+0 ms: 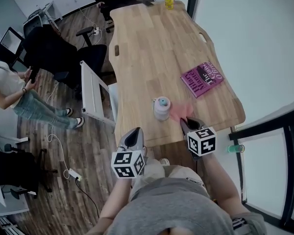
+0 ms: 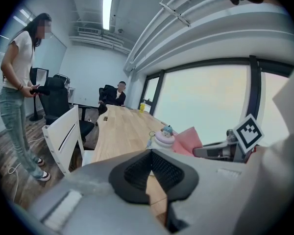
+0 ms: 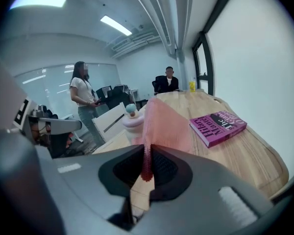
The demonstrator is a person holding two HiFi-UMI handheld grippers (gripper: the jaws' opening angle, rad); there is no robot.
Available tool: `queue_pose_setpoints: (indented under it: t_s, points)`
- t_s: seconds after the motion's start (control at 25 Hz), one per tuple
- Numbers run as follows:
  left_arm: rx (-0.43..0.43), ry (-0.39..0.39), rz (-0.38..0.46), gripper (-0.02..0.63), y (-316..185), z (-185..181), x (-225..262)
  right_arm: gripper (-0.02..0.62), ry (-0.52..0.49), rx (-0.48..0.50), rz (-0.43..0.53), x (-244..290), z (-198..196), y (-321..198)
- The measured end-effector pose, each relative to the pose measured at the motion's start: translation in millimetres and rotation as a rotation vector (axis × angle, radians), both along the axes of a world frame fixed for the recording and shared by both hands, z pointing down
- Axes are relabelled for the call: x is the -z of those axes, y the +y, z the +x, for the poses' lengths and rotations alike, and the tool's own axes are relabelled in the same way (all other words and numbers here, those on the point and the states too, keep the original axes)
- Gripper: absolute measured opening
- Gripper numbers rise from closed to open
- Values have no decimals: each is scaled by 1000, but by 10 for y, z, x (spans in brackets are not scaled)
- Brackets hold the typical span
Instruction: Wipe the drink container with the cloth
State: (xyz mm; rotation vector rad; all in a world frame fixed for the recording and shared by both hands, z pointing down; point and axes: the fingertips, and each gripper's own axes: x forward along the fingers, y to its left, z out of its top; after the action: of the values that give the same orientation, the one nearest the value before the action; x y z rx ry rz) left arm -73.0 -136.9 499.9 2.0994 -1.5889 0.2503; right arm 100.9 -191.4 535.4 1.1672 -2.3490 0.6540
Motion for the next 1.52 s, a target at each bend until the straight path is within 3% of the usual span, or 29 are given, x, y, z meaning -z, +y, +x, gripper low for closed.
queue_pose_setpoints:
  t_s: [0.88, 1.52]
  points:
    - [-97, 28, 52, 0, 1113, -115, 304, 31, -114, -103, 113, 641, -420, 1639]
    - [-112, 42, 66, 0, 1585, -116, 313, 29, -114, -74, 165, 761, -577, 2141]
